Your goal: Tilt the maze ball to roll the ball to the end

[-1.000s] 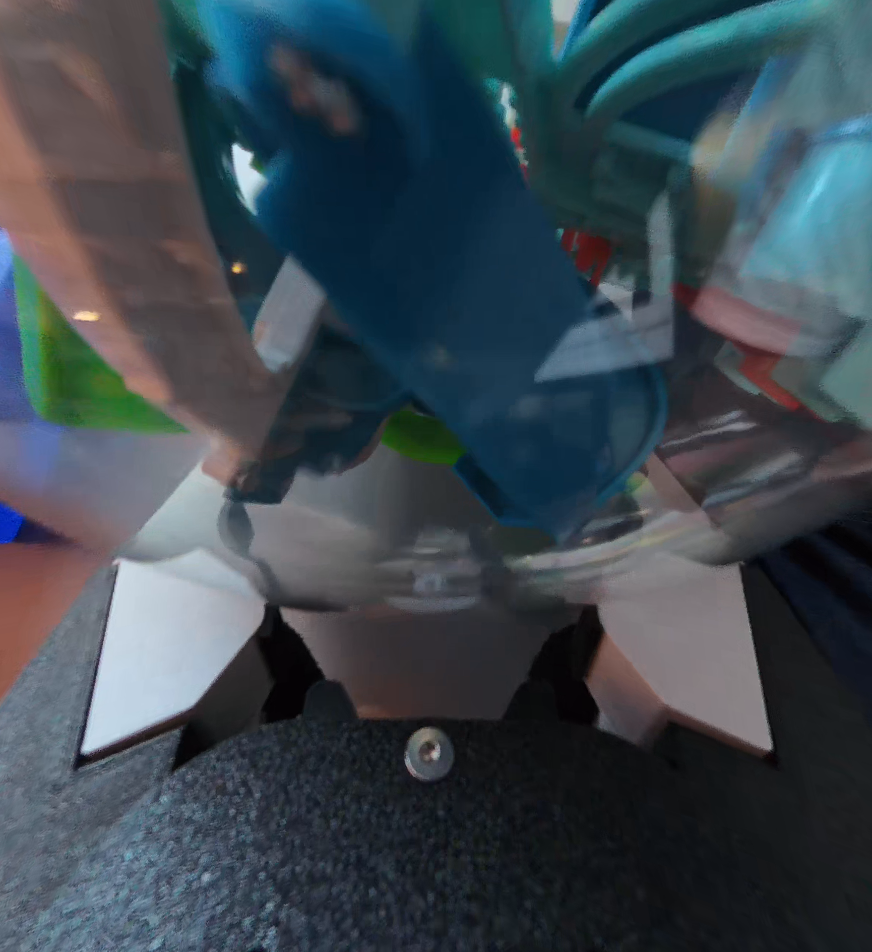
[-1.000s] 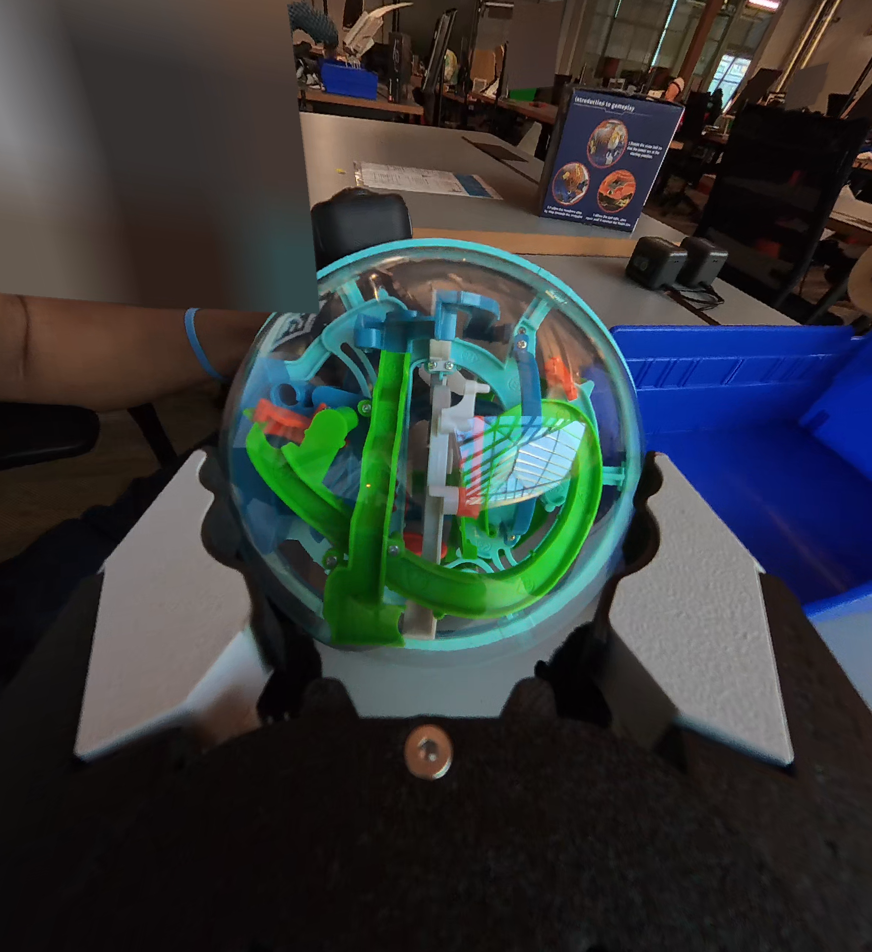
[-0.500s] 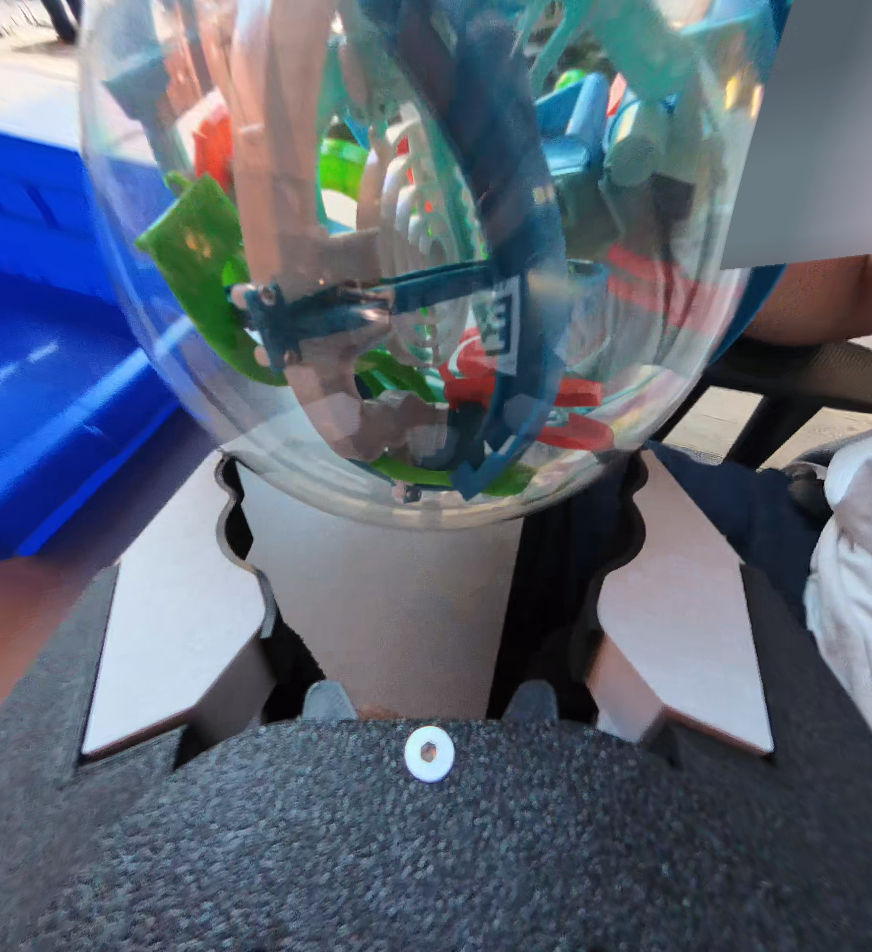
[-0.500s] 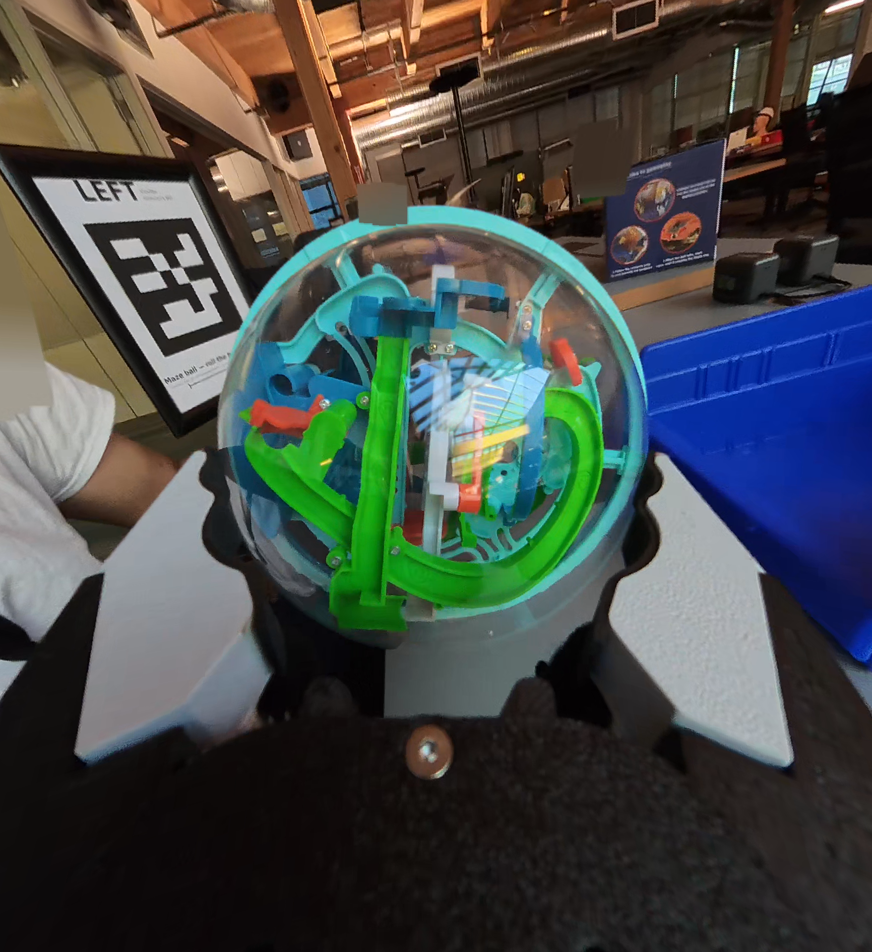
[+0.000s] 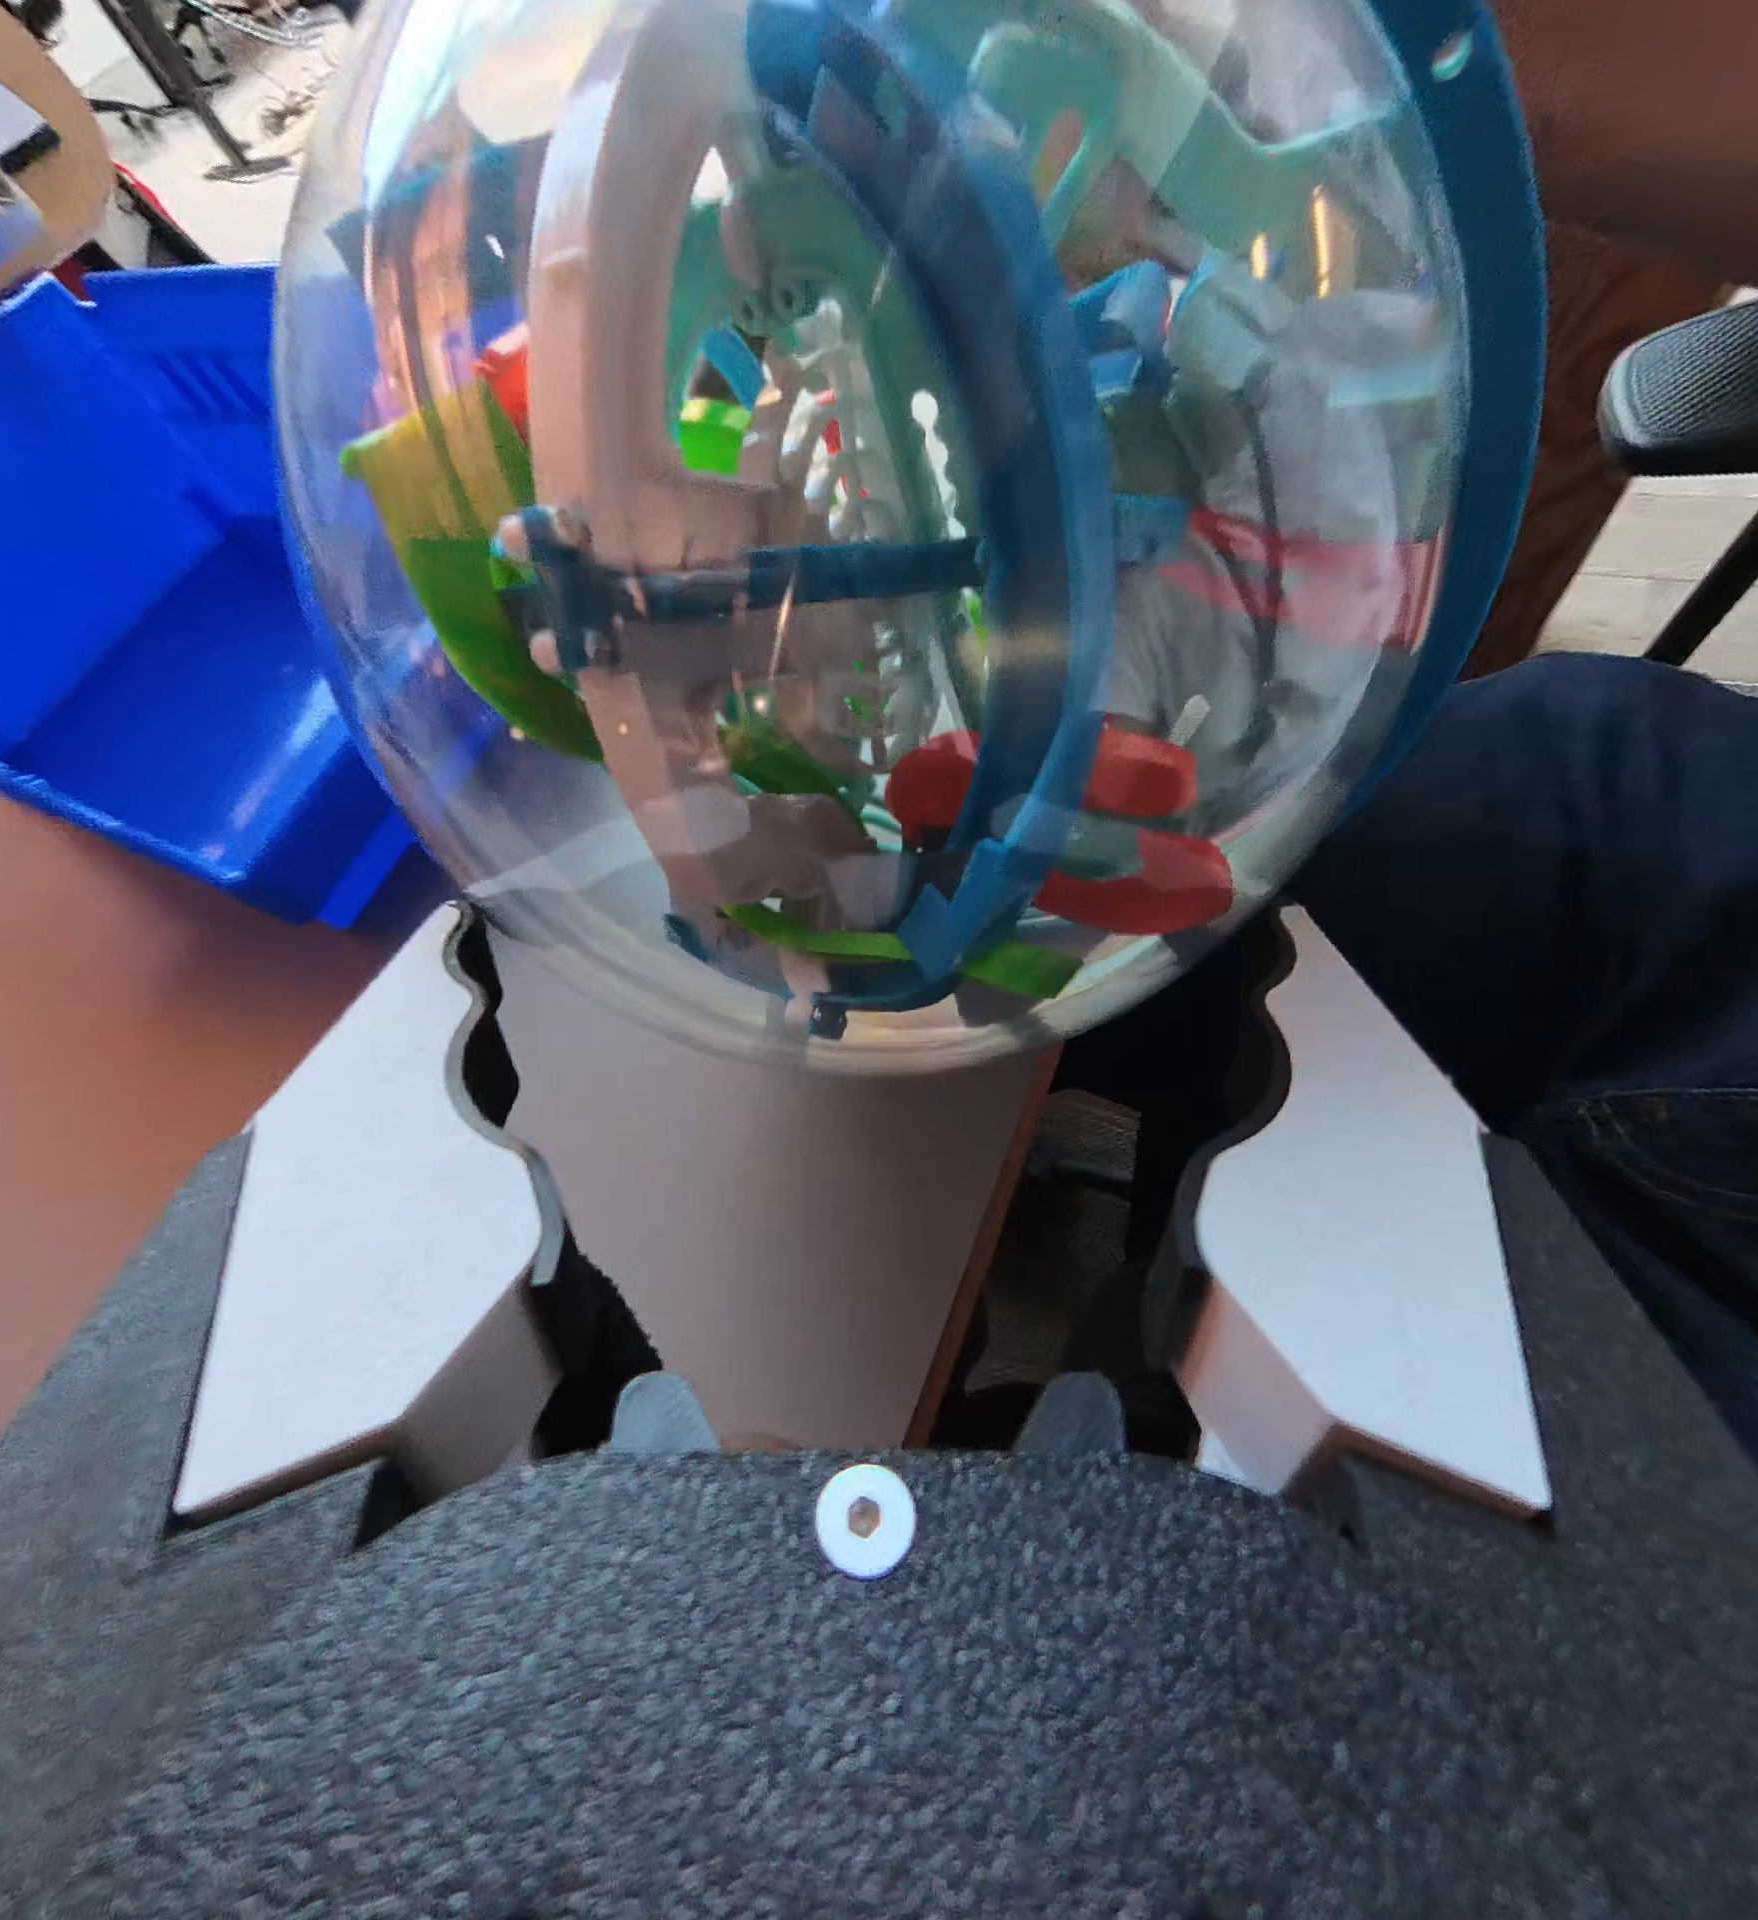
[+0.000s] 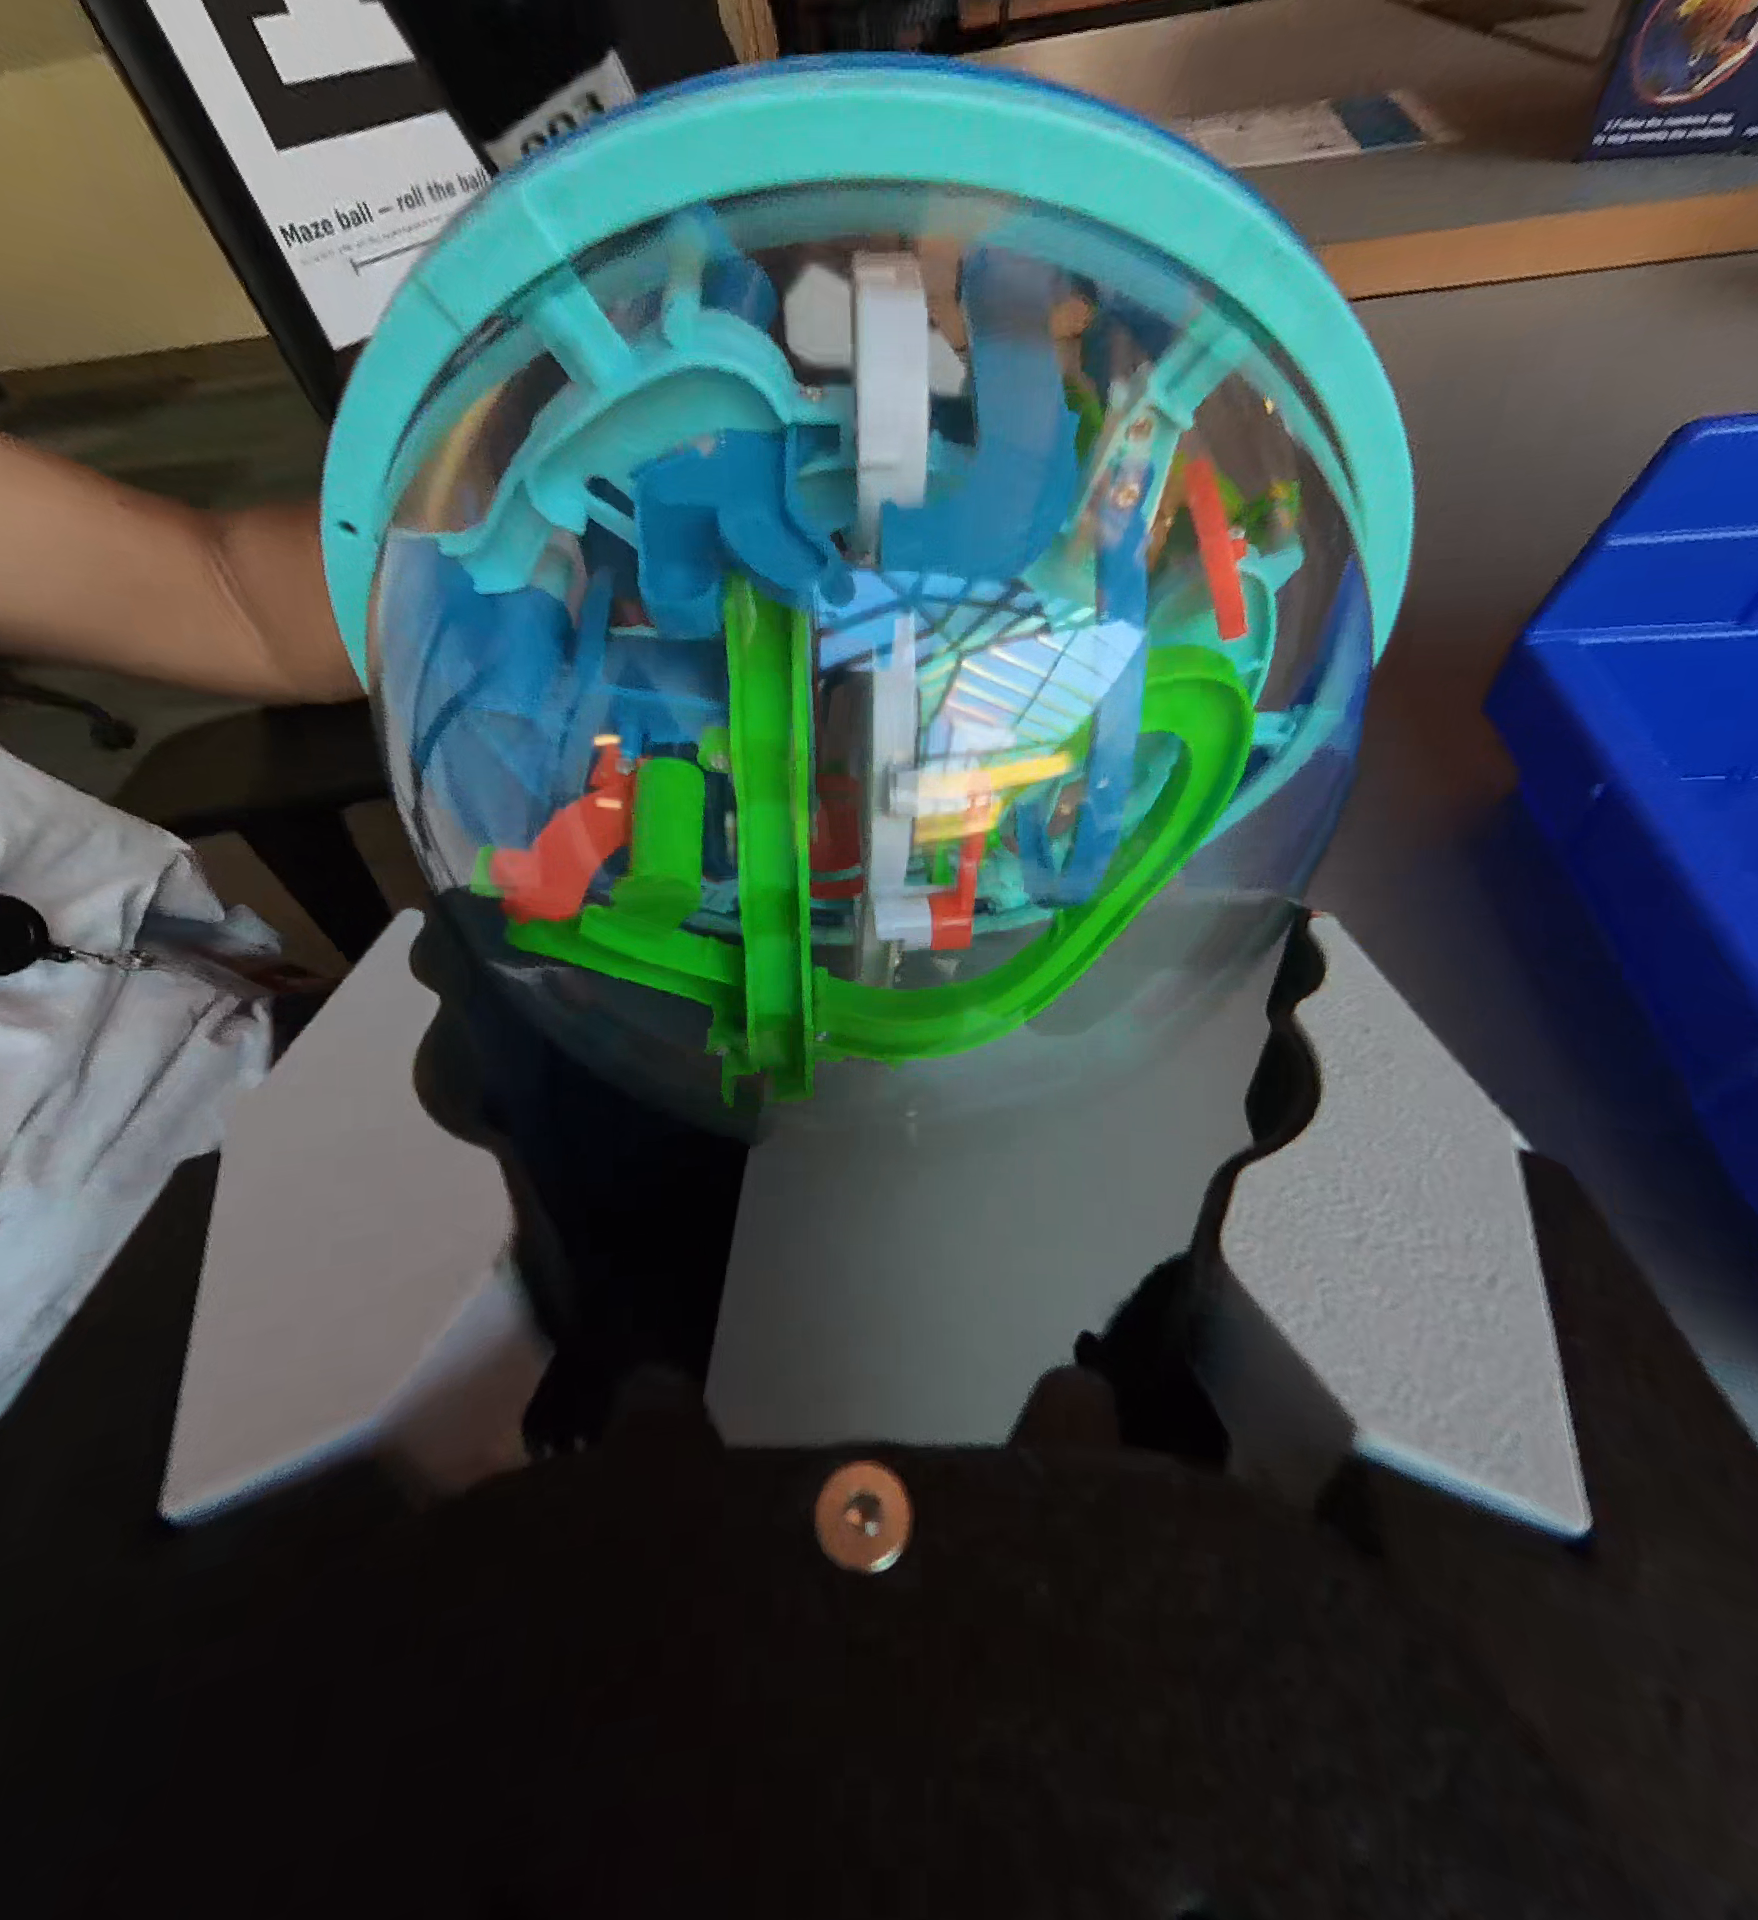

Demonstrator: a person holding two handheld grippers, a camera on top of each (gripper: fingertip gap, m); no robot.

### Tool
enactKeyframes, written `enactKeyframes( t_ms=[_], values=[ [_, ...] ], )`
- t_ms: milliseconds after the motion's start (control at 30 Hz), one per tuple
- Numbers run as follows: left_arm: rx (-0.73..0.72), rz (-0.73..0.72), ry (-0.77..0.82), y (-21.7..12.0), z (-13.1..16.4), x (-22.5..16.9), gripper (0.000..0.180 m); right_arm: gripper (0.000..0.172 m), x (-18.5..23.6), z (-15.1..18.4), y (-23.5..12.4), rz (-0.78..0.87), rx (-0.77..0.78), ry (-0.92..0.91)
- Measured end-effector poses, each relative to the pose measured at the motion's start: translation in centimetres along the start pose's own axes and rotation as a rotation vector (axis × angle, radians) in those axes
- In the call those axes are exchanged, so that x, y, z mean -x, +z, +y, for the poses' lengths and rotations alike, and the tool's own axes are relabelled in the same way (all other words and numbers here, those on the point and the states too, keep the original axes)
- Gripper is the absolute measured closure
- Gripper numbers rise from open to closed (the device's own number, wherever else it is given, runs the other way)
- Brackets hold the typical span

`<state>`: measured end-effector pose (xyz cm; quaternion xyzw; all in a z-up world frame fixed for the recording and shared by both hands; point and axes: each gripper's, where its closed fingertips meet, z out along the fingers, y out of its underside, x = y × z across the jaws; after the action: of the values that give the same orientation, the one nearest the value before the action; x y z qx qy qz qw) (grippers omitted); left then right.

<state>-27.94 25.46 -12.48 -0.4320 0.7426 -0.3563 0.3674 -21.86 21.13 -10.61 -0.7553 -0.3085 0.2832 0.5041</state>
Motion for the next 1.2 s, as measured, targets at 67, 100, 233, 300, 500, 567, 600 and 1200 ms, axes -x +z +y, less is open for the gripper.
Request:
enactKeyframes(
  t_ms=[67,100,233,300,500,567,600,1200],
  values=[
    [-0.001,-0.075,0.032,-0.8,-0.3,1.0,0.043,0.027,-1.4,1.4,-0.2,0.063,0.074,0.023],
    [-0.032,-0.106,0.042,-1.2,-1.0,1.5,0.046,0.031,-2.7,2.6,-0.7,0.136,0.129,0.048],
    [-0.16,-0.092,0.032,-2.1,-3.7,1.2,0.078,0.032,-2.7,0.9,-4.6,0.079,-0.053,0.253],
    [-0.196,-0.051,-0.005,-1.7,-4.5,0.6,0.073,0.026,-2.2,-1.4,-6.6,0.092,-0.143,0.293],
    [-0.303,0.061,-0.361,-1.3,-3.6,2.8,0.057,0.017,-2.1,0.0,-5.0,0.249,0.015,0.239],
    [-0.292,0.204,-0.47,0.1,-2.5,1.3,0.047,0.018,-2.1,0.4,-5.0,0.213,-0.009,0.285],
    [-0.296,0.267,-0.5,0.7,-2.3,0.2,0.047,0.018,-2.2,0.7,-5.0,0.195,-0.03,0.306],
    [-0.253,-0.051,0.068,2.0,-4.7,-3.7,0.071,0.016,0.6,-0.3,-6.1,-0.013,-0.168,0.325]
  ],
)
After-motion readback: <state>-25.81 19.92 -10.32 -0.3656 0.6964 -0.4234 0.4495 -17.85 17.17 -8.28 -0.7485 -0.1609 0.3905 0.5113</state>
